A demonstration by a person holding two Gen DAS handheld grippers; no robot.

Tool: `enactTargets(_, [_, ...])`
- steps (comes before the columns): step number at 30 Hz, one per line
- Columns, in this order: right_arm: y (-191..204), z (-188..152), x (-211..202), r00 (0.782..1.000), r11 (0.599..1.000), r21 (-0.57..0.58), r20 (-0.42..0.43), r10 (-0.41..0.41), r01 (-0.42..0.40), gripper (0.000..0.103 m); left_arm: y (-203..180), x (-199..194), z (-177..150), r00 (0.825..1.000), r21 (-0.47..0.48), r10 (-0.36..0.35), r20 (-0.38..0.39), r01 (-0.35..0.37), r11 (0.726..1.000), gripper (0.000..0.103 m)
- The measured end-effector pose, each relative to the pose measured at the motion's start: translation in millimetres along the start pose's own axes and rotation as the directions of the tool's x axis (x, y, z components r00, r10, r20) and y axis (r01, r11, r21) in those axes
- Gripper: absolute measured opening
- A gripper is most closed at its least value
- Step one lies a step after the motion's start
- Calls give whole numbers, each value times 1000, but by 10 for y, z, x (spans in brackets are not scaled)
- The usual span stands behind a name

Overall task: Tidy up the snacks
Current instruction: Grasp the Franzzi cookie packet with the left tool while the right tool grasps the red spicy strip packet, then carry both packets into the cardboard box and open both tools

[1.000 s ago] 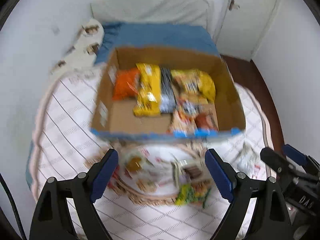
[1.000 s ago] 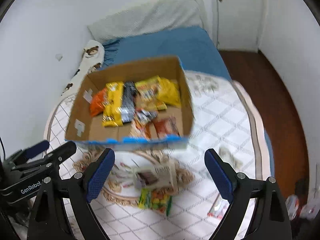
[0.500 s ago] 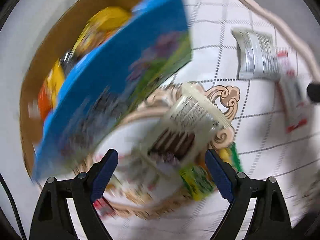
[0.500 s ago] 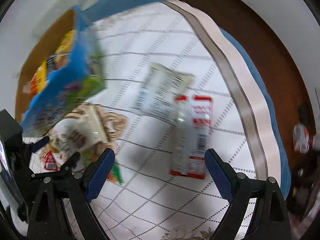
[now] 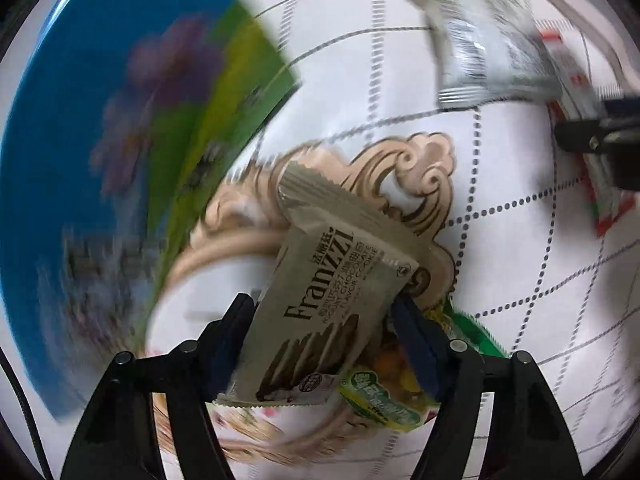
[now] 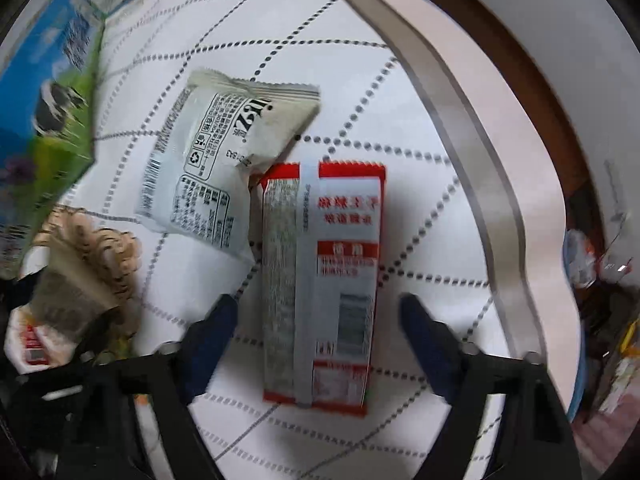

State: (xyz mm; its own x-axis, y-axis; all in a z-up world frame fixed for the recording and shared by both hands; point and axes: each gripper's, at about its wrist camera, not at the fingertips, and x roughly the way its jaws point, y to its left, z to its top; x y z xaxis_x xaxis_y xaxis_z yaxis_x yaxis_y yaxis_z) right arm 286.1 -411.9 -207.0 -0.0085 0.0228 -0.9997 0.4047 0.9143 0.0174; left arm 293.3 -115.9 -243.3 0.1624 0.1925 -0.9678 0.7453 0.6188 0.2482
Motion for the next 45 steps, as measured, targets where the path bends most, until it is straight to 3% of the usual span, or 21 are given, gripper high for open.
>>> enactTargets(2, [77,-22,32,999,999,-31,21,-29,29,59,186,52,-134,997,-144,-76,-33,70,987,61])
enactTargets(3, [125,-49,39,999,998,-48,28,-34,35,57,318,92,-228,989,-243,-137,-49,122,962,60])
enactTargets(5, [233,-118,42,999,995,-92,32,-39,42,55,553,184,-426,967,-423,-247,-63,199,884,60])
enactTargets(6, [305,-179,45,999,992,-123,28,-34,37,54,681,243,-559,947,-517,-315,-57,242,821,60])
enactTargets(9, [540,-391,65,999,975,-221,16,-32,35,54,887,389,-886,912,-666,-408,-30,286,689,60])
enactTargets(12, [785,-629,96,1000,946,-324,-7,-20,16,54,984,488,-1084,887,-717,-461,-8,316,621,60])
enactTargets(14, [926,-762,105,1000,925,-380,-20,-16,7,54,1037,525,-1092,881,-710,-474,5,337,619,60])
enactTargets(16, [1016,-846,121,999,914,-406,-34,-17,2,54,964,615,-1151,879,-685,-477,-8,342,643,60])
enactTargets(18, [1019,-854,139,999,920,-393,-35,-19,4,58,959,610,-1009,882,-670,-470,-24,334,662,60])
enactTargets(22, [1008,-790,172,999,940,-341,-52,-2,-16,57,822,504,-897,911,-667,-412,-17,297,684,57])
enactTargets(26, [868,-584,99,999,952,-303,-40,24,-35,46,706,243,-866,937,-661,-351,5,266,701,56])
enactTargets(34, [723,-497,-303,991,958,-255,-35,128,-133,45,896,-297,-966,944,-663,-318,85,292,689,56])
enactTargets(40, [816,-389,-919,968,927,-290,8,252,-239,45,1111,-888,-947,917,-672,-343,201,384,633,56])
enactTargets(45, [1125,-195,-1575,917,865,-352,43,397,-358,45,1496,-1412,-864,893,-667,-320,317,450,594,56])
